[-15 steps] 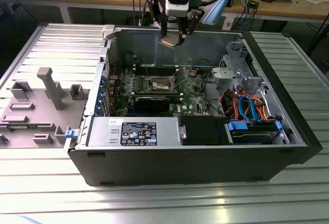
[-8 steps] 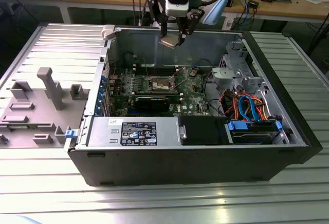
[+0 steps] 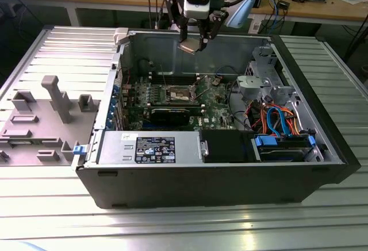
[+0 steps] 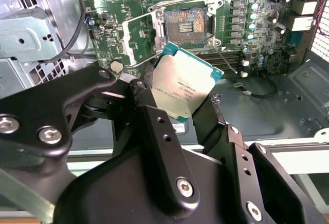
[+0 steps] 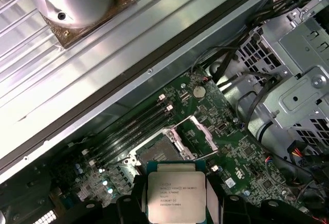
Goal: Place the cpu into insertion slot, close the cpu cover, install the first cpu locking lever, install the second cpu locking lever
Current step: 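Place the cpu into insertion slot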
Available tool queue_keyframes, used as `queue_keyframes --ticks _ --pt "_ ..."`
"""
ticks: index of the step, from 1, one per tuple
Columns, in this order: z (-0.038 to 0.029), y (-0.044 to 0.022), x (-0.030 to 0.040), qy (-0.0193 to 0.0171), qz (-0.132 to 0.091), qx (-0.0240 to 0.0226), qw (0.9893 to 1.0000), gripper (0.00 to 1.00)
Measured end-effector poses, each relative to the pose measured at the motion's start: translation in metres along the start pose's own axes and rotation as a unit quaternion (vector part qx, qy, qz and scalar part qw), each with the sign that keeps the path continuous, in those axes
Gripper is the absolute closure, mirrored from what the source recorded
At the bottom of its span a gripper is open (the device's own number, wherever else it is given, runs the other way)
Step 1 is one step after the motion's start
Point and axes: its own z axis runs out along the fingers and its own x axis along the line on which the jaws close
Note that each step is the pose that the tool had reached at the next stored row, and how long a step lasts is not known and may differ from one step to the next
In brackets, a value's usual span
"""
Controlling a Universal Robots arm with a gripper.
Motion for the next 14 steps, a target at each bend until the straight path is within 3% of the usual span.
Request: queue_keyframes --ticks 8,14 --pt "0.0001 0.0000 0.0000 -0.0024 0.027 -0.0005 0.9996 0.45" --pt "0.0001 0.0000 0.0000 -0.0028 0.032 -0.0006 0.9995 0.45"
